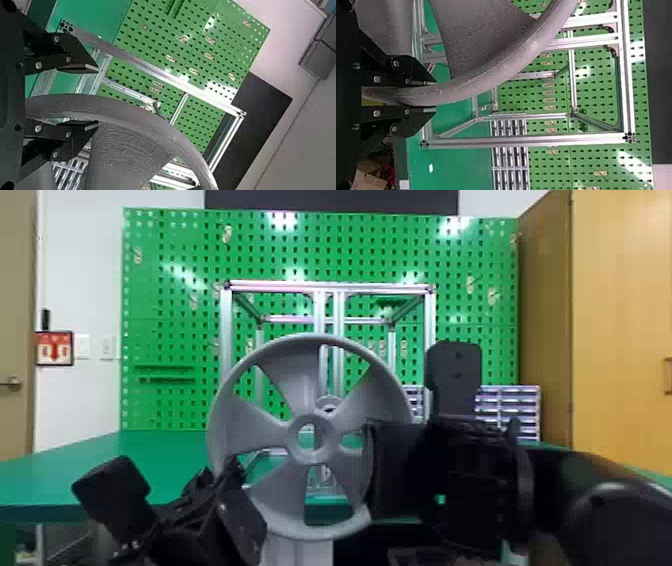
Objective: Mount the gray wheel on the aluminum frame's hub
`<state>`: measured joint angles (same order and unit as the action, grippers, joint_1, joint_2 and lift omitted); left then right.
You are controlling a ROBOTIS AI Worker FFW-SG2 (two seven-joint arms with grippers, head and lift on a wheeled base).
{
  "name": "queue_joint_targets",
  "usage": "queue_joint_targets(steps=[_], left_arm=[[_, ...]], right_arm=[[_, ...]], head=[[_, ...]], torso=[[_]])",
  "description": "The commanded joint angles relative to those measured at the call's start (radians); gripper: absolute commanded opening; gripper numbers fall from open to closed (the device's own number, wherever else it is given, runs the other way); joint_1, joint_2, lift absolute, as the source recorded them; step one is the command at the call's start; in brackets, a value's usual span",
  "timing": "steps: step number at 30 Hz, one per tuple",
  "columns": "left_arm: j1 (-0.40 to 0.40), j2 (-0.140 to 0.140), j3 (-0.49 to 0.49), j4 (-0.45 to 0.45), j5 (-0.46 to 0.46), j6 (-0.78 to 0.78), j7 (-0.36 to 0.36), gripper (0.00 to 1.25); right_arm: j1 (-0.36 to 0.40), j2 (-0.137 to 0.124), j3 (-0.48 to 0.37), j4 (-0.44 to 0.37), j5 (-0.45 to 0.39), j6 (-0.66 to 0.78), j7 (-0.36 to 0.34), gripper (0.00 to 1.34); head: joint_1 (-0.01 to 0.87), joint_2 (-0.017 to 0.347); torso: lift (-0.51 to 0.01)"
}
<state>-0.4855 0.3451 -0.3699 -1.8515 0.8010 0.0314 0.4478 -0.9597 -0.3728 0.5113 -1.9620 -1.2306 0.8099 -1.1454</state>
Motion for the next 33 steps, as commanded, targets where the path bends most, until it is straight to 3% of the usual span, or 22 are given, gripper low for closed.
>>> queue_joint_targets(steps=[1, 33], left_arm=[[0.001, 0.000, 0.002, 0.000, 0.000, 0.001, 0.000, 0.44], [-0.100, -0.034, -0.009, 0.064, -0.026, 0.045, 0.012, 0.41]], right_arm=[[0.001, 0.000, -0.001, 0.000, 0.000, 0.000, -0.001, 0.16], [-0.037, 0.017, 0.012, 0.089, 0.030, -0.024, 0.012, 0.16]], head=[[-0.005, 0.006], [-0.005, 0.006]], torso=[[-0.499], [-0.499]])
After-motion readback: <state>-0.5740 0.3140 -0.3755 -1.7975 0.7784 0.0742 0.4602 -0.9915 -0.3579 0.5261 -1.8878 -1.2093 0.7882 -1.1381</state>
